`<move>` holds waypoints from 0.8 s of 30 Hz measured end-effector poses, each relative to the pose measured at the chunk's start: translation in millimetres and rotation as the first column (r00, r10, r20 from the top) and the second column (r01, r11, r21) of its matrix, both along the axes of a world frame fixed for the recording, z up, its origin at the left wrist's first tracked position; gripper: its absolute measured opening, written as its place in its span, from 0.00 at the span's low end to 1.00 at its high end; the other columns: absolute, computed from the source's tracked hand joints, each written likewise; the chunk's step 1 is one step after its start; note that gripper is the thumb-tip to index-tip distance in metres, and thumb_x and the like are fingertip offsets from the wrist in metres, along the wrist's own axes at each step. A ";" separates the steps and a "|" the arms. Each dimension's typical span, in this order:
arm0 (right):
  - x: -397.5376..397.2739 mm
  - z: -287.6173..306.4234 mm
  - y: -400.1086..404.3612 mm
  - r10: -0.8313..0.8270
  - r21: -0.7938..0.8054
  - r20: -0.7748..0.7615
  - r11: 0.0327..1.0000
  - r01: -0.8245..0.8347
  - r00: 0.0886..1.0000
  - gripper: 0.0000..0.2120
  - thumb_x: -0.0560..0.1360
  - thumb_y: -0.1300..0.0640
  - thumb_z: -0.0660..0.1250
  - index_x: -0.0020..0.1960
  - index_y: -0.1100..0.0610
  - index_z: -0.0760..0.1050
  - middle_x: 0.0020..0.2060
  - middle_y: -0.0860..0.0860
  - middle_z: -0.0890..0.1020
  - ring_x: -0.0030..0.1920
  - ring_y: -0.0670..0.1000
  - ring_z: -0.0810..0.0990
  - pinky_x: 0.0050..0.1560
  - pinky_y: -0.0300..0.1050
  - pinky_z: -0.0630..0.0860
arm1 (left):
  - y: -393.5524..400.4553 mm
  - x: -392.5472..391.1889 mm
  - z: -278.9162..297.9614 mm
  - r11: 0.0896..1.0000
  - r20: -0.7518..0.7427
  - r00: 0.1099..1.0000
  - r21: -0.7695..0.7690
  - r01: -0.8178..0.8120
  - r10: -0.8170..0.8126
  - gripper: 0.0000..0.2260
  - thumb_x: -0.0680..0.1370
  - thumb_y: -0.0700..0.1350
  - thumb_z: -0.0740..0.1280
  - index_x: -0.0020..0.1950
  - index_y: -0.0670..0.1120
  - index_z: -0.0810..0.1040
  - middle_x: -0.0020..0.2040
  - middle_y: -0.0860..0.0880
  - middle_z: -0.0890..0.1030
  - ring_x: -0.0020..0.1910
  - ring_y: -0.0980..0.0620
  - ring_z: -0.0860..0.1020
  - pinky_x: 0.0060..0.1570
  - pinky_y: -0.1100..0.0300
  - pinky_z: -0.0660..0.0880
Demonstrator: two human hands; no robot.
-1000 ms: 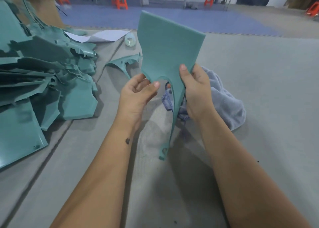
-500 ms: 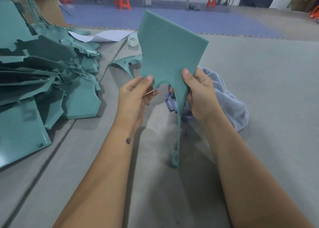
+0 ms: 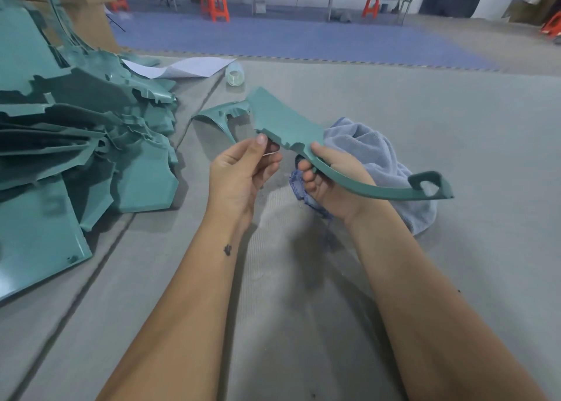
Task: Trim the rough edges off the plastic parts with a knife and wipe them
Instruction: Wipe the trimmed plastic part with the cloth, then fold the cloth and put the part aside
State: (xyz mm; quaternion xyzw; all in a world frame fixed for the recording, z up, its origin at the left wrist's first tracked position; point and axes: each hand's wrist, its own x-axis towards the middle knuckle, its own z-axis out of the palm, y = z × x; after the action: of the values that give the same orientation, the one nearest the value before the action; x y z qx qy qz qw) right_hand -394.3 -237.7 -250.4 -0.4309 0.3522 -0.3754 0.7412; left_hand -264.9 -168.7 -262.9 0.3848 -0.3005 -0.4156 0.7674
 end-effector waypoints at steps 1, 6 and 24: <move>-0.8 -0.9 -0.2 0.014 0.035 0.002 0.999 -0.014 1.000 0.14 0.83 0.56 0.57 0.43 0.60 0.73 0.24 0.51 0.78 0.21 0.45 0.73 0.23 0.34 0.69 | 0.7 -0.4 0.2 1.000 0.005 1.000 -0.001 0.002 -0.002 0.06 0.71 0.45 0.71 0.36 0.47 0.85 0.37 0.47 0.84 0.36 0.54 0.82 0.36 0.66 0.78; -7.9 -5.6 -1.3 0.076 0.120 0.039 0.990 -0.080 0.996 0.11 0.82 0.56 0.60 0.43 0.58 0.73 0.23 0.50 0.75 0.20 0.46 0.70 0.22 0.34 0.69 | 2.6 -1.0 2.1 1.000 -0.008 1.000 -0.006 0.022 -0.022 0.08 0.70 0.51 0.70 0.41 0.47 0.84 0.39 0.47 0.84 0.36 0.54 0.82 0.37 0.64 0.78; -21.7 -14.0 -5.9 0.170 -0.087 0.105 0.983 -0.161 0.980 0.09 0.81 0.53 0.61 0.54 0.59 0.70 0.25 0.52 0.71 0.21 0.46 0.67 0.21 0.36 0.62 | 6.1 5.0 4.6 0.977 -0.121 0.978 -0.156 0.149 -0.168 0.08 0.73 0.45 0.66 0.48 0.47 0.84 0.47 0.49 0.85 0.44 0.54 0.83 0.42 0.63 0.80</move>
State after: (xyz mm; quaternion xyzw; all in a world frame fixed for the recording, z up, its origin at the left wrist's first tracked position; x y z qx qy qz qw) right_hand -416.0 -243.6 -264.4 -0.4654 0.2580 -0.3496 0.7711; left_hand -259.8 -162.6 -258.3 0.2736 -0.3078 -0.4773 0.7763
